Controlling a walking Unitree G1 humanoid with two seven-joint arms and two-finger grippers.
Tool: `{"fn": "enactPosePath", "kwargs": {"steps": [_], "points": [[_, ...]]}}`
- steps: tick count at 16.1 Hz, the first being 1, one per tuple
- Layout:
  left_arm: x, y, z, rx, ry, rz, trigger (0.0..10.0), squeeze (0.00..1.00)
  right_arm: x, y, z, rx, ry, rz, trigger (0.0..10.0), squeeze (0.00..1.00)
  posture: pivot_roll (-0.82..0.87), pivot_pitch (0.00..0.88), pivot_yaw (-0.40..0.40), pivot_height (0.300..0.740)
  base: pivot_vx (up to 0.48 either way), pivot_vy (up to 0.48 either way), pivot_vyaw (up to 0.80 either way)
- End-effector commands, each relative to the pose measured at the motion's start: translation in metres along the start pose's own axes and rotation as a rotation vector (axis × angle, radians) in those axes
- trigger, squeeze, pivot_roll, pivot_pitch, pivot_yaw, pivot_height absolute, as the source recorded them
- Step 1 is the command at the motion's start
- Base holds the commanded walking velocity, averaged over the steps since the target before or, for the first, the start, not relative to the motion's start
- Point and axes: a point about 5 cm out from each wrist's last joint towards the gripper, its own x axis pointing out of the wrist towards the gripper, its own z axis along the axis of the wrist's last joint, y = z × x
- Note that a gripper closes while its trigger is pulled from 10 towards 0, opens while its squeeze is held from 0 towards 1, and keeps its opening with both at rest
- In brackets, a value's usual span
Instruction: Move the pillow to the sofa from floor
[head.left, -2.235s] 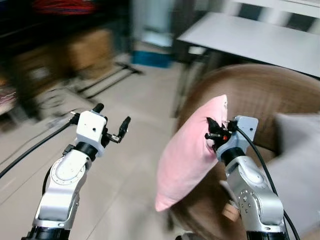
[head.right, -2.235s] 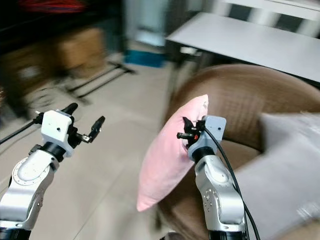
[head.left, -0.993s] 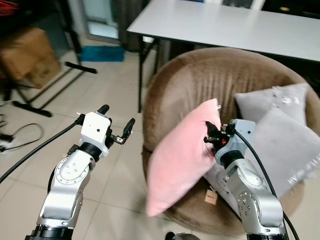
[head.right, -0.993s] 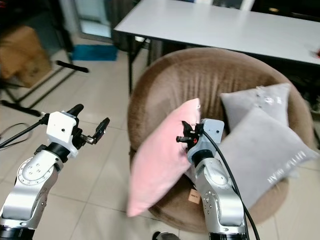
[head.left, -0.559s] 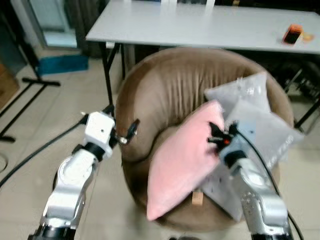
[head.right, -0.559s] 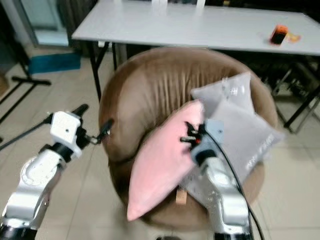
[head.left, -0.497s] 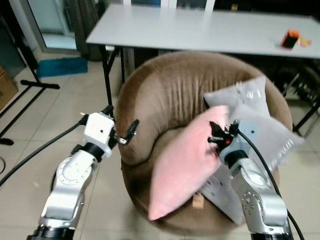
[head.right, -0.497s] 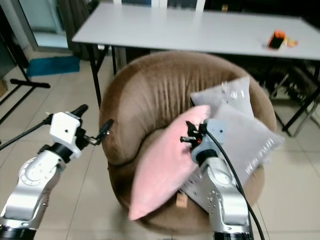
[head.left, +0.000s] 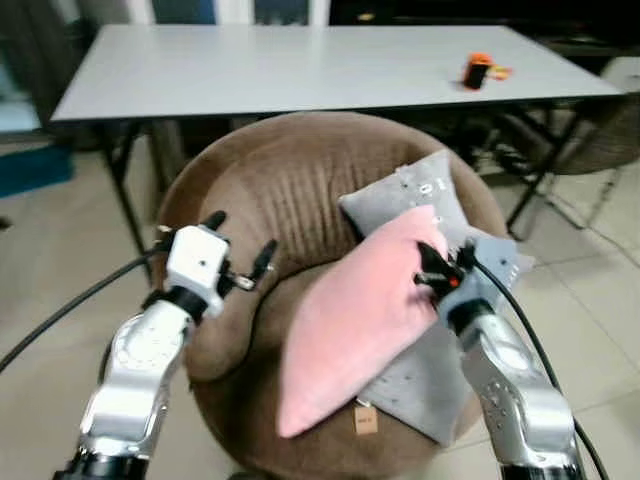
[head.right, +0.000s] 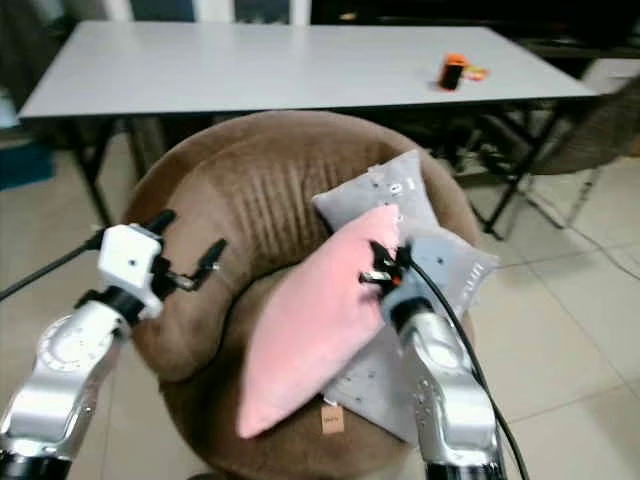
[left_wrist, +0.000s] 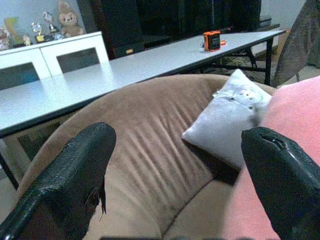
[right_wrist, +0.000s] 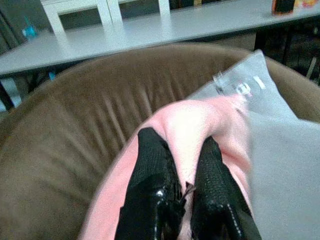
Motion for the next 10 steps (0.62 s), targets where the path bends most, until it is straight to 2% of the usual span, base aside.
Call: {"fn": "enactPosePath", "kwargs": {"steps": [1,2,4,5,7,10], "points": [[0.002,-0.002,0.002,-0.007,-0.011,-0.007,10.0,0.16,-0.001,0.000,0.009,-0.009,-0.038,0.005,10.0,0.00,0.00,0.000,-0.032,0.740,0.270,0.000,-0.80],[0.001,-0.002,0.002,-0.008,-0.013,-0.010,10.0,0.16,0.000,0.001,0.009,-0.011,-0.039,0.012,10.0,0.00,0.00,0.000,-0.032,0.740,0.326,0.000,-0.80],[0.001,-0.009,-0.004,0.019,0.070,-0.258,10.0,0.14,0.039,0.033,0.031,-0.137,-0.100,0.266,10.0,0.00,0.01,0.000,-0.016,0.740,0.000,0.000,0.00],[0.001,-0.009,-0.005,0.029,0.084,-0.296,10.0,0.15,0.052,0.040,0.041,-0.167,-0.117,0.311,10.0,0.00,0.02,0.000,-0.018,0.740,0.000,0.000,0.00],[-0.001,-0.006,-0.009,0.031,0.095,-0.282,10.0,0.14,0.061,0.043,0.053,-0.179,-0.141,0.327,10.0,0.00,0.03,0.000,-0.031,0.740,0.000,0.000,0.00],[-0.003,-0.002,-0.016,0.013,0.106,-0.256,10.0,0.14,0.064,0.045,0.051,-0.179,-0.138,0.357,10.0,0.00,0.03,0.000,-0.036,0.740,0.000,0.000,0.00]]}}
